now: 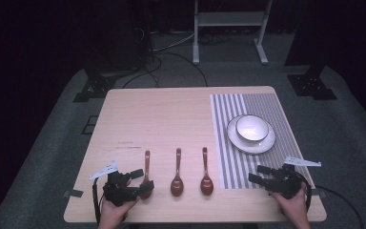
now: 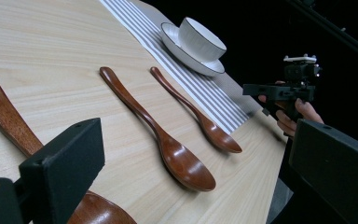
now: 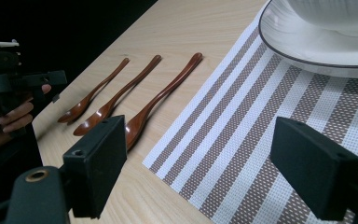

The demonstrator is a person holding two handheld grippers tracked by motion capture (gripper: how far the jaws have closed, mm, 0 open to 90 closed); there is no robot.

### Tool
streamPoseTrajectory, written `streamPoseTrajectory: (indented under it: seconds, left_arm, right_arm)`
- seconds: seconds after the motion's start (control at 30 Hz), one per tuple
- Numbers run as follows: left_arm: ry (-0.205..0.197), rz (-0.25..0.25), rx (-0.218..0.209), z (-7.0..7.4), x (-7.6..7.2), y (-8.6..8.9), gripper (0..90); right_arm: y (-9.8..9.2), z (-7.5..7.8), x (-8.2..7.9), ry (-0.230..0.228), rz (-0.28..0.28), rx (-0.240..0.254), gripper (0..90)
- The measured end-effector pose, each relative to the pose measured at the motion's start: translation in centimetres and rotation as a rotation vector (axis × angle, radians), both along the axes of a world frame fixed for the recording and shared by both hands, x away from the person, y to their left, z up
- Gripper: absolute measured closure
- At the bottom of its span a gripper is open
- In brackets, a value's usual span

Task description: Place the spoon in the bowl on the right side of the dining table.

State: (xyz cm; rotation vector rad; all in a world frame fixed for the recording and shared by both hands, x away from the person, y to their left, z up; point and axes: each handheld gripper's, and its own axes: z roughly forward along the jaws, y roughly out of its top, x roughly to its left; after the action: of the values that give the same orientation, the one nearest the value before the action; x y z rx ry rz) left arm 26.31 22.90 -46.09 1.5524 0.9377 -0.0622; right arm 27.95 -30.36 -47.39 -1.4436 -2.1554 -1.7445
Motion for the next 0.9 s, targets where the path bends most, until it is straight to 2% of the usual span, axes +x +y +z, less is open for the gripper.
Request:
streamPoseTrajectory:
  seconds: [0.5, 0.9]
  left_arm:
    - [0.003, -0.019, -0.005, 0.0, -0.2, -0.7, 2.1]
    - [0.003, -0.066, 0.0, 0.3, -0.4, -2.2, 2.1]
  right_arm:
    - [1.3, 0.3, 0.8, 0.01, 0.032, 0.006, 17.4]
    - [3.0, 0.5, 1.9, 0.028, 0.082, -0.022, 17.4]
